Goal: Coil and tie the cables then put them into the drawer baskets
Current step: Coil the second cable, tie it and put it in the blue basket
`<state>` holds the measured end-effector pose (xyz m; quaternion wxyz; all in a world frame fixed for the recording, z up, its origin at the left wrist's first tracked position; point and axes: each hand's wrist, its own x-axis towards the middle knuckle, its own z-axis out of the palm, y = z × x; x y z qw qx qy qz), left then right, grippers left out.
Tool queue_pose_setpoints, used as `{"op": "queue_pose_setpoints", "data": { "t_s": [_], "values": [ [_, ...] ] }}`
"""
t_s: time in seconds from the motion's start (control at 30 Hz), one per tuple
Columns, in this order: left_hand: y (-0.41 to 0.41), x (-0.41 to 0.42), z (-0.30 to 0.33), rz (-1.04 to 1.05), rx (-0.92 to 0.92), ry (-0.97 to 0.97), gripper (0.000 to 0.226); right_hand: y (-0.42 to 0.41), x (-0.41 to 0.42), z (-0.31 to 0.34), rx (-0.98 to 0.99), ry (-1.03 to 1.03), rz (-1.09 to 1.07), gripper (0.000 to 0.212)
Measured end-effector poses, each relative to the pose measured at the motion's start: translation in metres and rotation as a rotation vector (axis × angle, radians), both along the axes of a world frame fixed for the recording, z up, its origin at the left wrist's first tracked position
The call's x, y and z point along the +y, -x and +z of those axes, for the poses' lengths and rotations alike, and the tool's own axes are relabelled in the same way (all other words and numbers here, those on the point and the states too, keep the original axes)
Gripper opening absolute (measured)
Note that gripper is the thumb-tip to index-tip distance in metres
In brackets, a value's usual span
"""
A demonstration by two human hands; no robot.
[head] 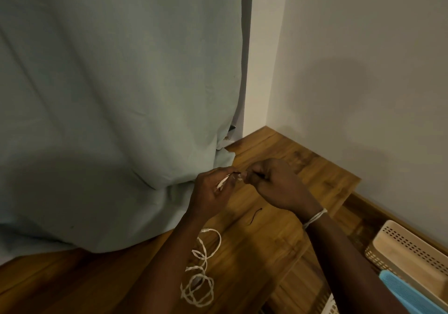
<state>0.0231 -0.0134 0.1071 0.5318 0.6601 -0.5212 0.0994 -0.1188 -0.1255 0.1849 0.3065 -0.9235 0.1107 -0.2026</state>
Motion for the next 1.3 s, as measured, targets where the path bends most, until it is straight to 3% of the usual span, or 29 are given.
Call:
{"op": "queue_pose_setpoints", "data": {
  "t_s": [0.07, 0.13, 0.23, 0.43, 0.6, 0.93, 1.17, 1.3],
  "values": [
    [0.004, -0.002, 0.001, 0.003, 0.166, -0.021, 0.021, -0.001, -0.001, -0.002, 0.001, -0.054, -0.012, 0.029],
    [0.005, -0.005, -0.002, -0.012, 0.371, -0.049, 0.008, -0.001, -0.001, -0.004, -0.005, -0.109, -0.019, 0.036],
    [0.01, -0.01, -0.002, -0.018, 0.673, -0.031, 0.014, -0.002, 0.008, -0.01, -0.028, -0.182, -0.039, 0.036],
    [0.012, -0.009, 0.009, -0.05, 0.944, 0.024, 0.017, -0.006, 0.016, -0.022, -0.073, -0.267, -0.162, 0.025],
    [0.011, -0.001, 0.018, -0.157, 1.002, 0.023, 0.02, 0.004, 0.01, -0.016, -0.072, -0.369, -0.129, 0.008],
    [0.01, -0.002, 0.024, -0.214, 1.036, -0.087, 0.021, 0.012, 0.0, -0.01, -0.053, -0.388, -0.158, 0.018],
    [0.021, -0.015, 0.029, -0.191, 1.12, 0.002, 0.013, 0.0, 0.017, -0.027, -0.058, -0.164, -0.181, 0.014],
    [0.021, -0.012, 0.029, -0.253, 1.075, -0.006, 0.025, -0.004, 0.017, -0.029, -0.016, 0.032, -0.295, 0.011]
  ]
}}
